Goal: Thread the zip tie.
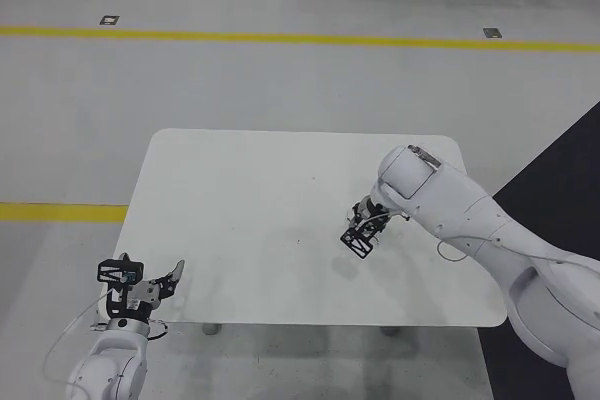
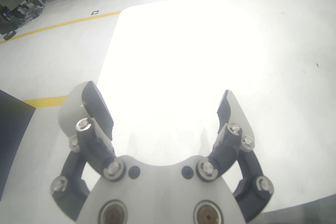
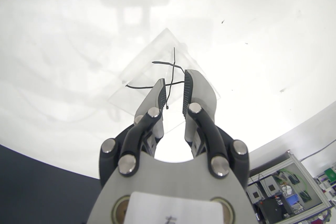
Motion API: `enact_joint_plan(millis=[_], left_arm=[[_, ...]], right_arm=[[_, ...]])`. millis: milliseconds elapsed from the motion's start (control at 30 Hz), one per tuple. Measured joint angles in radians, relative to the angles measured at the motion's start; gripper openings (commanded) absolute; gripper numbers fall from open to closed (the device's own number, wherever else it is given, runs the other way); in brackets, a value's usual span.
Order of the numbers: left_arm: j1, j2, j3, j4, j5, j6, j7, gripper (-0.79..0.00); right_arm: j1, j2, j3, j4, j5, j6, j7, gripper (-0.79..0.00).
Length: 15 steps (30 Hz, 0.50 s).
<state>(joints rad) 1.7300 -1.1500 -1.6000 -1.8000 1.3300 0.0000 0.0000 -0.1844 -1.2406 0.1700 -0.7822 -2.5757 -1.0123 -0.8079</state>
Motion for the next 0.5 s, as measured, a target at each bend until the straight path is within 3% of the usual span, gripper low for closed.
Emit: enact_joint_plan(millis=[500], left_arm=[[0.000, 0.000, 0.000, 0.000, 0.000, 0.000, 0.000, 0.000]], right_arm=[[-0.006, -0.050, 0.000, 0.068, -0.051, 0.009, -0.009, -0.646]])
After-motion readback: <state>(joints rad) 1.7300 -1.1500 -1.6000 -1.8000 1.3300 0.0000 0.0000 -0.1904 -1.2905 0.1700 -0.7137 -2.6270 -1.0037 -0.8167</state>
